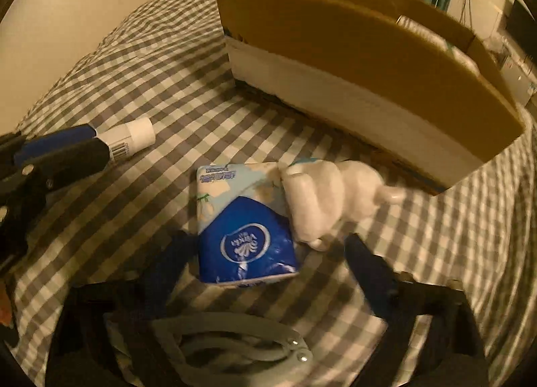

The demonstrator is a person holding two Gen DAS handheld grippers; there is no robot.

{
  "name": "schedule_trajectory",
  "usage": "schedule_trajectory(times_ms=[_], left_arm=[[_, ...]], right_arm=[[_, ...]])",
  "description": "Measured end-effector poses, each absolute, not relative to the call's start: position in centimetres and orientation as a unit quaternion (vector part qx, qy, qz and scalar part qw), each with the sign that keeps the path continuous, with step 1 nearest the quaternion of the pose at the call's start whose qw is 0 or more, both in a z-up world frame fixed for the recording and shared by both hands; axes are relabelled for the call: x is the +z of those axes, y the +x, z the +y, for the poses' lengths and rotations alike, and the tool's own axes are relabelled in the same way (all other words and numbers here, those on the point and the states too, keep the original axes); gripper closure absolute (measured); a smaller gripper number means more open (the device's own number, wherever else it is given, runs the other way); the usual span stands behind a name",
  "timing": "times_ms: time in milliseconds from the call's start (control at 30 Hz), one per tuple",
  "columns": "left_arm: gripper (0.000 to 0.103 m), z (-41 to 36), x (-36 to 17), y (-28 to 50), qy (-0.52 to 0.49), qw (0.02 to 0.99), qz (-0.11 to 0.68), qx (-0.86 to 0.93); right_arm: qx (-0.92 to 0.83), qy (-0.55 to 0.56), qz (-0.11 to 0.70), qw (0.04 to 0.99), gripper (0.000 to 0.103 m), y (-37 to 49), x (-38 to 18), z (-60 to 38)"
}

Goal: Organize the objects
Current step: 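Grasp the blue Vinda tissue pack with the right tool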

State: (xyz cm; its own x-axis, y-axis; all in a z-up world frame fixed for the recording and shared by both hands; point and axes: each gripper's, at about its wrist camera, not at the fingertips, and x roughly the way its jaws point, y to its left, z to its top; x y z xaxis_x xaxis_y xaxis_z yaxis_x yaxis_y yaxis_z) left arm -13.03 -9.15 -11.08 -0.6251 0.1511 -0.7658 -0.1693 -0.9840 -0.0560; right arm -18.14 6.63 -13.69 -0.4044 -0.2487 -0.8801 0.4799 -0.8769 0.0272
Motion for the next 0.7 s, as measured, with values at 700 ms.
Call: schedule_trajectory(times_ms=[700], left_arm=[[0.083, -8.5, -9.4, -12.4, -0.415, 0.092, 0.007, 0.905]], right_arm=[[-0.86, 0.458, 0.082, 0.208, 0.054, -15.3, -6.2, 11.2]])
